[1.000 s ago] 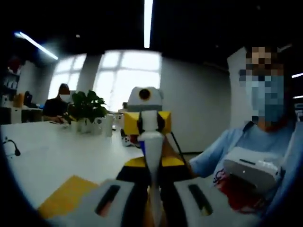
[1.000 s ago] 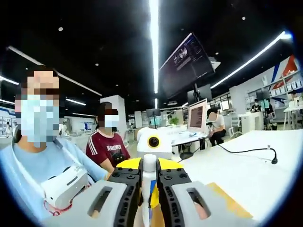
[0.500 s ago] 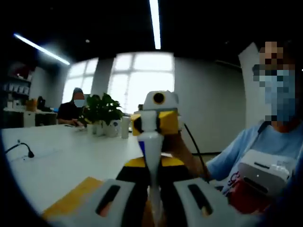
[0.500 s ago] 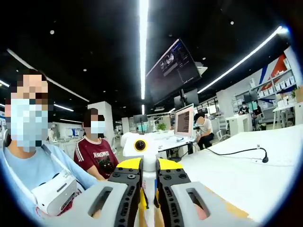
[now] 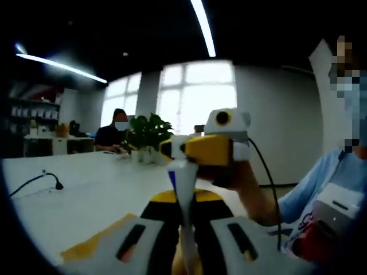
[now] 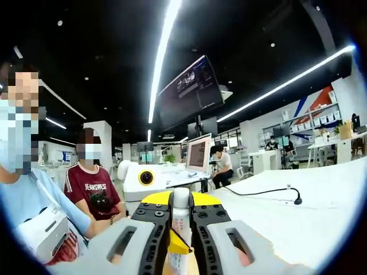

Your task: Pick up the toothpaste unscrew the cap squeeze it onto the small board screw the cap back on and return it to the table

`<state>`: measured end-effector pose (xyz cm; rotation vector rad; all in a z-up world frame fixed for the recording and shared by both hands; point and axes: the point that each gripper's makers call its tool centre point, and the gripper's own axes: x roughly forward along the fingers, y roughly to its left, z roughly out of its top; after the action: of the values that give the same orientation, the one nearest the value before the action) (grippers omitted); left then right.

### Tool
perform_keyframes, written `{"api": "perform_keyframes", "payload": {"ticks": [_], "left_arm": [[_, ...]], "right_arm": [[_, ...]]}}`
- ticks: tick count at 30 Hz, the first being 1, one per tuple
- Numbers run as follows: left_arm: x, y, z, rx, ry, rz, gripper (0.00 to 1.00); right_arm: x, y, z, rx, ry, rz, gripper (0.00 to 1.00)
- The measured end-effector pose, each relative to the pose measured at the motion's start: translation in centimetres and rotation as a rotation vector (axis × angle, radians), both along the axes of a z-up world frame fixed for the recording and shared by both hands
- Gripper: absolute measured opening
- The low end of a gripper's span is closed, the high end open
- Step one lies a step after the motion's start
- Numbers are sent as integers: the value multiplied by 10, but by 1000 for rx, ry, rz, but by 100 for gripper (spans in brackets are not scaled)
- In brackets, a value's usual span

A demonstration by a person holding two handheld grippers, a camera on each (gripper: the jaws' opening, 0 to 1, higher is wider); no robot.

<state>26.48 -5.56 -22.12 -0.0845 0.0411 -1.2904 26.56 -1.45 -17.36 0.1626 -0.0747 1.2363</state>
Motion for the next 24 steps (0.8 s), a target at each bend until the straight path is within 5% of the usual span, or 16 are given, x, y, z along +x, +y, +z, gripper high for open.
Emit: {"api": "perform_keyframes", "payload": {"ticks": [8, 15, 24], "left_arm": [[12, 0, 1, 19, -40, 128, 5], [25, 3, 0, 38, -62, 281, 5], [25, 2, 7, 9, -47, 345, 5]], "right_arm": [[8, -2, 1, 17, -29, -73, 9], [18, -4, 1, 7, -57, -219, 9], [19, -8, 10, 28, -80, -339, 9]]}}
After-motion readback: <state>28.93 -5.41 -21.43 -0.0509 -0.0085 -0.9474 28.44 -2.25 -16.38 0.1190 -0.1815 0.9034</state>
